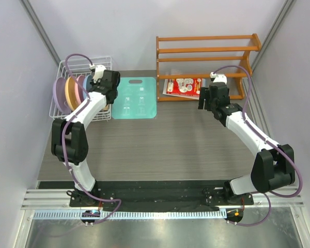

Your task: Unload the plates from the dish rack

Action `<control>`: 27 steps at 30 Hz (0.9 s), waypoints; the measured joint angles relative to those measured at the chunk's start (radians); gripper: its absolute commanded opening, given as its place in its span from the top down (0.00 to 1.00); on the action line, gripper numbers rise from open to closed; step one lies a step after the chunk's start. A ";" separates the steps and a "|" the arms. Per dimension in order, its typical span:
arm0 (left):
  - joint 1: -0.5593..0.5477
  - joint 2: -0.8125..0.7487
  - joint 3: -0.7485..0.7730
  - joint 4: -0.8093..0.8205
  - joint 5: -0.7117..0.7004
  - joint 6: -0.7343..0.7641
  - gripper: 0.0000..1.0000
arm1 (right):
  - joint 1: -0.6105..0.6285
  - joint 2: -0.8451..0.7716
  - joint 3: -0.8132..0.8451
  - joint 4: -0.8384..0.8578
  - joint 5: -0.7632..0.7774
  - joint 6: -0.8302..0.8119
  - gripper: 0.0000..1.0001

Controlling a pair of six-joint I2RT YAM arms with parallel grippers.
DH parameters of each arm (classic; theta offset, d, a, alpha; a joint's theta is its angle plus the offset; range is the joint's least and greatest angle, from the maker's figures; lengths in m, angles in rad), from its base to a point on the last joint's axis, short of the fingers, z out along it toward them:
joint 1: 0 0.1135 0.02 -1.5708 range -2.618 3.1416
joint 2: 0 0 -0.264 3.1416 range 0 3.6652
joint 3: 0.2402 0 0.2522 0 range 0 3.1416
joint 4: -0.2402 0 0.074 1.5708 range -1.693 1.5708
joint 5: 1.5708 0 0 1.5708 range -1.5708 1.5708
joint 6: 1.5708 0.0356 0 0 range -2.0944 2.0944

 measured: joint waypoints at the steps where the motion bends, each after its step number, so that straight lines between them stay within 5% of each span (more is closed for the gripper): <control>1: 0.000 0.000 0.002 -0.005 -0.003 0.000 1.00 | 0.000 0.000 0.000 0.000 -0.001 0.000 0.21; 27: -0.128 -0.040 0.153 -0.117 -0.315 0.087 1.00 | 0.000 -0.040 -0.010 -0.009 -0.030 0.012 0.20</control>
